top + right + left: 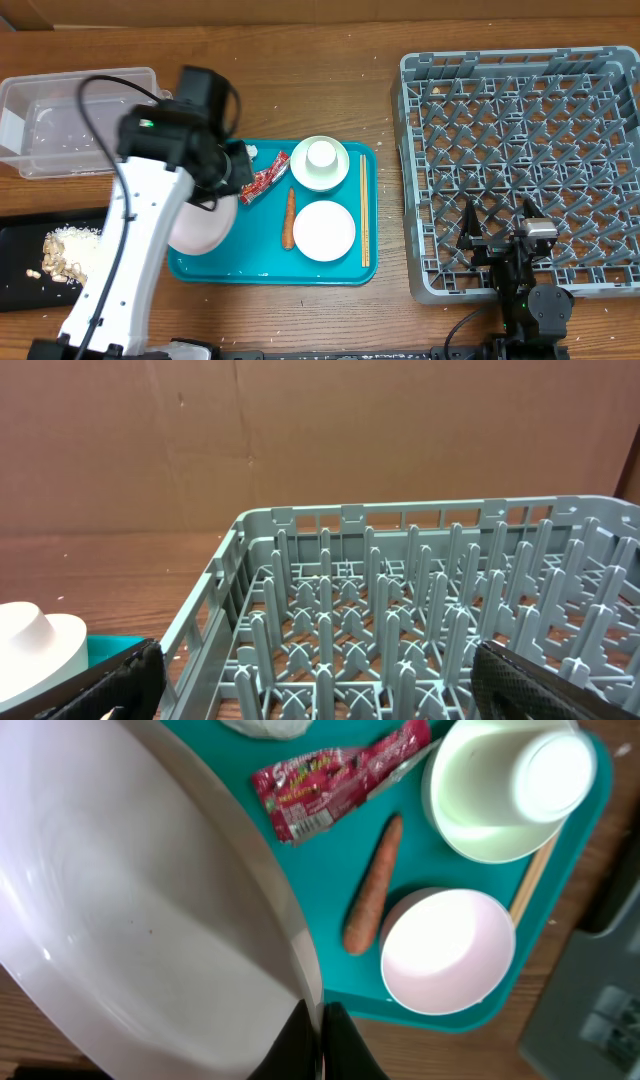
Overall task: Sort waste into correct bins and load items into the dishwasher
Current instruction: 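Carry the emptied plate back and set it on the teal tray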
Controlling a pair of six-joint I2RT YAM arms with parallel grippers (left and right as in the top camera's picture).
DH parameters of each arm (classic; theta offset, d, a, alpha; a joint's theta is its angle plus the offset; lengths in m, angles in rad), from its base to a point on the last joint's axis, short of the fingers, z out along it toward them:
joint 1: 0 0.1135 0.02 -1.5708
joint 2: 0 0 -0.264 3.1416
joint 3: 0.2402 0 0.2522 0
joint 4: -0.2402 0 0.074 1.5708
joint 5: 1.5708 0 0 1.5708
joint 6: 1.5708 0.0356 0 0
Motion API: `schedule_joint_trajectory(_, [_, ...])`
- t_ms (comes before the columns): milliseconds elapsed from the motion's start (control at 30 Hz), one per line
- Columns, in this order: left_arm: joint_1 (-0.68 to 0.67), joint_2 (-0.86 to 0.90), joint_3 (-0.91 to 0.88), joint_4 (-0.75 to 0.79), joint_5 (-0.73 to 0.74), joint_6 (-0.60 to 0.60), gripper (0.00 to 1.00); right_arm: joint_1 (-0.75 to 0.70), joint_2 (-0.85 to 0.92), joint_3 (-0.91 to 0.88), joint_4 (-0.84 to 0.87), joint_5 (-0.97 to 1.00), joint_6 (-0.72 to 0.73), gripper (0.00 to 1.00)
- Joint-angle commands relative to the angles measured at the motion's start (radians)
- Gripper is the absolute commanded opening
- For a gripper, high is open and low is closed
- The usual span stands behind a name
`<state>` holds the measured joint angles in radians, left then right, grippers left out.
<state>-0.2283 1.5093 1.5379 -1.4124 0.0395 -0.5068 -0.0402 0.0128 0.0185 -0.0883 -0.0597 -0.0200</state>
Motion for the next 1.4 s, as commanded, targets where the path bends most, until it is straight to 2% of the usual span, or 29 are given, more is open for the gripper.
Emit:
schedule_joint_trajectory(0, [-0.058, 0.007, -0.108, 0.057, -0.073, -0.079, 0.04, -0.005, -0.01, -0.01, 0.008, 0.006, -0.003, 1.0])
schedule_joint_trajectory(300, [-0.096, 0.007, -0.296, 0.295, -0.077, -0.066, 0.04, -0.005, -0.01, -0.01, 0.008, 0.006, -0.003, 1.0])
schedule_joint_trajectory(700, [-0.1, 0.007, -0.431, 0.386, -0.075, -0.074, 0.04, -0.005, -0.01, -0.01, 0.008, 0.006, -0.003, 1.0])
schedule_joint_trajectory(967, [-0.1, 0.007, -0.444, 0.394, -0.073, -0.077, 0.04, -0.005, -0.01, -0.01, 0.008, 0.006, -0.003, 1.0])
schedule_joint_trajectory(1167, [-0.1, 0.007, -0.463, 0.391, -0.072, -0.078, 0.1, -0.005, -0.01, -0.01, 0.008, 0.006, -0.003, 1.0])
schedule_joint_trajectory(1267, [-0.1, 0.007, -0.469, 0.387, -0.071, -0.082, 0.2, -0.005, -0.01, -0.01, 0.008, 0.006, -0.003, 1.0])
schedule_joint_trajectory(1367, [-0.1, 0.007, -0.469, 0.389, -0.072, -0.081, 0.21, -0.005, -0.01, -0.01, 0.008, 0.006, -0.003, 1.0])
